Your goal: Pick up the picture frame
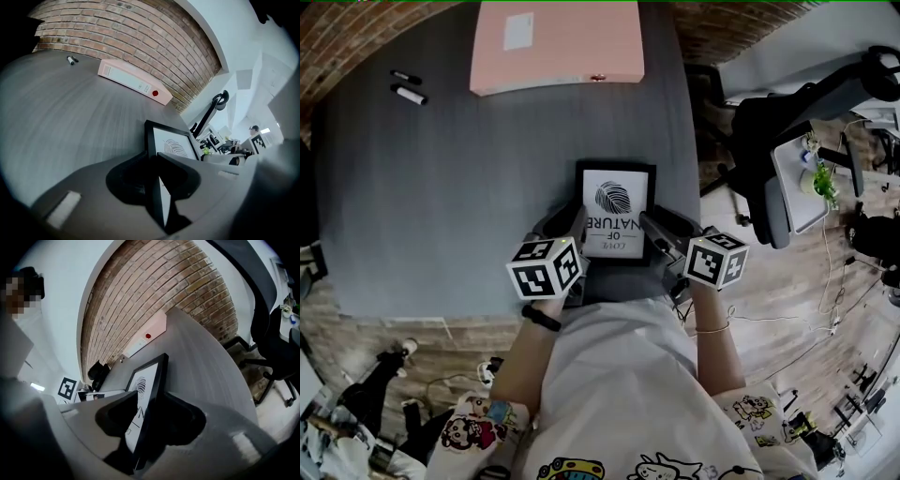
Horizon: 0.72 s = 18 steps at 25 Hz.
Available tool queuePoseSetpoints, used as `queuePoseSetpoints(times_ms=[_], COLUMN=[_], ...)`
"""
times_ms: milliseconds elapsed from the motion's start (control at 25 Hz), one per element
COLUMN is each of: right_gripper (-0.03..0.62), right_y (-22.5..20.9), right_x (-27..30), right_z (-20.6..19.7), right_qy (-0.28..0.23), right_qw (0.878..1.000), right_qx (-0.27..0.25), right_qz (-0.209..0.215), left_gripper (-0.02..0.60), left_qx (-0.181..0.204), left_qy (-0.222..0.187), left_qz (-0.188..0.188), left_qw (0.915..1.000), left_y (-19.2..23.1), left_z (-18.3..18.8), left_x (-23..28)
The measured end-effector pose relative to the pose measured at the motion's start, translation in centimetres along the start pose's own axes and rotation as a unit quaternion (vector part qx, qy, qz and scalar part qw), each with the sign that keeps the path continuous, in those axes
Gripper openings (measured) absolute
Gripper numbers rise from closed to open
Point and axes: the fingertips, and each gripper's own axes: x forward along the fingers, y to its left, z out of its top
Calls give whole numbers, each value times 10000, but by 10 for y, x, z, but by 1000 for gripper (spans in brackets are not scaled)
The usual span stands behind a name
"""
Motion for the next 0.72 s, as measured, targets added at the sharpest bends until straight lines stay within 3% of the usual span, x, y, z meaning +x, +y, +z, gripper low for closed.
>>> queuePoseSetpoints(times_ms=[280,400,720], right_gripper=[181,166,153], right_y=[0,3,3], right_x=[8,10,12], right_z=[-7,-9,-7], right_qy=[541,688,798], right_qw=[9976,9931,9863], right_qx=[379,791,1159], right_qz=[222,526,858], left_gripper=[80,80,81], left_qx=[-121,-184,-418], left_qy=[74,100,246], left_qz=[-115,-188,-381], left_qw=[9998,9996,9981], left_y=[3,3,3], left_z=[-2,-2,-2], left_x=[-1,-2,4])
